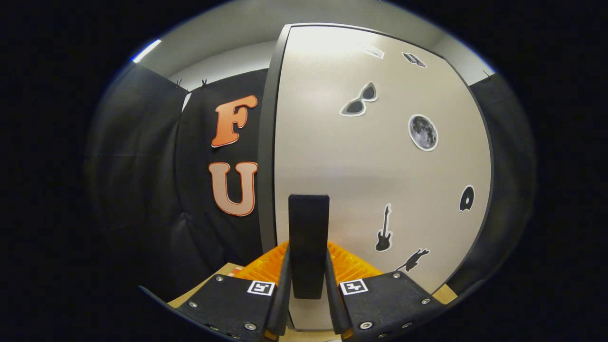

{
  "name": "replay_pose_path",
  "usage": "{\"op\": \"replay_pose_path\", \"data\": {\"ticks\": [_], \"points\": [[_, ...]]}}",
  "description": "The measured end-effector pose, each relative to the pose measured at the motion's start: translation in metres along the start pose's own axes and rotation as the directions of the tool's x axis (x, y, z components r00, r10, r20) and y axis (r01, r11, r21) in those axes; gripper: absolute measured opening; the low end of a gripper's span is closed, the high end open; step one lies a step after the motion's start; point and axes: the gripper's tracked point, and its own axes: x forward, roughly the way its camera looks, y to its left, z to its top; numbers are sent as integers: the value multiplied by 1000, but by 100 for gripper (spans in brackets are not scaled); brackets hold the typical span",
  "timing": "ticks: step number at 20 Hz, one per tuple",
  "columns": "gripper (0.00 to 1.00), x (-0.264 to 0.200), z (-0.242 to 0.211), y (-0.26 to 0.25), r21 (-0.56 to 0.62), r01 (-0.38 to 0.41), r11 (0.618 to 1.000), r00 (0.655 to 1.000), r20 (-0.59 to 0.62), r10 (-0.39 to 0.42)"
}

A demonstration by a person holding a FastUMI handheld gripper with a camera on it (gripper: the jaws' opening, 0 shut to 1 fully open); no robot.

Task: Open the shoe cabinet door, grab the shoes and put them into the shoe cabinet, then close the shoe cabinet door.

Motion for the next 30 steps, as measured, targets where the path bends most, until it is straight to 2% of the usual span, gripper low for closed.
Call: {"op": "replay_pose_path", "data": {"ticks": [5,11,30], "points": [[32,-9,1,-1,17,11,1000,1000,-8,-11],[32,-44,9,-6,29,55,998,998,-14,-55],[30,-122,6,-65,8,207,978,978,-38,-207]]}}
